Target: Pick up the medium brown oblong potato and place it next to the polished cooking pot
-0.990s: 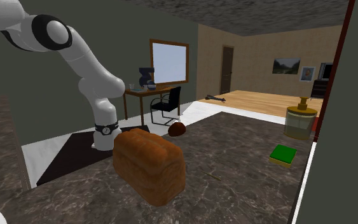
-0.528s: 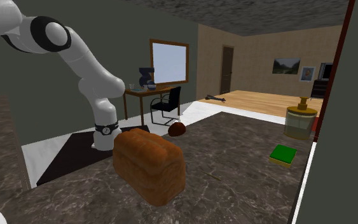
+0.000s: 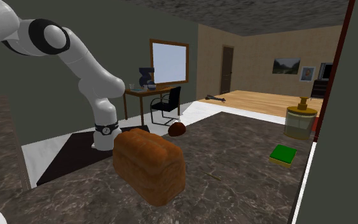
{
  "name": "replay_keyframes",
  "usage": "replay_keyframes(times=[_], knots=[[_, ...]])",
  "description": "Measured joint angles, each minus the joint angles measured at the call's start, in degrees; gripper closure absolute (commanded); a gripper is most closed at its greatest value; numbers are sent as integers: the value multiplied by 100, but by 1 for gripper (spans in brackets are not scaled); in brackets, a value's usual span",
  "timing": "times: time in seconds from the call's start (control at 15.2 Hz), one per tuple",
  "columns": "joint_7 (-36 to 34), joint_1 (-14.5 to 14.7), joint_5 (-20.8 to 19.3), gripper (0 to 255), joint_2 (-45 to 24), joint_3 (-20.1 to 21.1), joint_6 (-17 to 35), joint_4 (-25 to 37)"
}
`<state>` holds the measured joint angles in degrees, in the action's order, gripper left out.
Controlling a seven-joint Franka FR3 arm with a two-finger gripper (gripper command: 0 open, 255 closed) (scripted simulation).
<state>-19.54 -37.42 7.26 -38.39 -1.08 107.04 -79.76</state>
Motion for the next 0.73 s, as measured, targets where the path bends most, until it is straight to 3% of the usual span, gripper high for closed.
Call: replay_keyframes(times=[0.66, 0.73], knots=[[29, -1, 11, 255, -163, 4, 248, -83], [29, -1, 11, 0, -164, 4, 248, -82]])
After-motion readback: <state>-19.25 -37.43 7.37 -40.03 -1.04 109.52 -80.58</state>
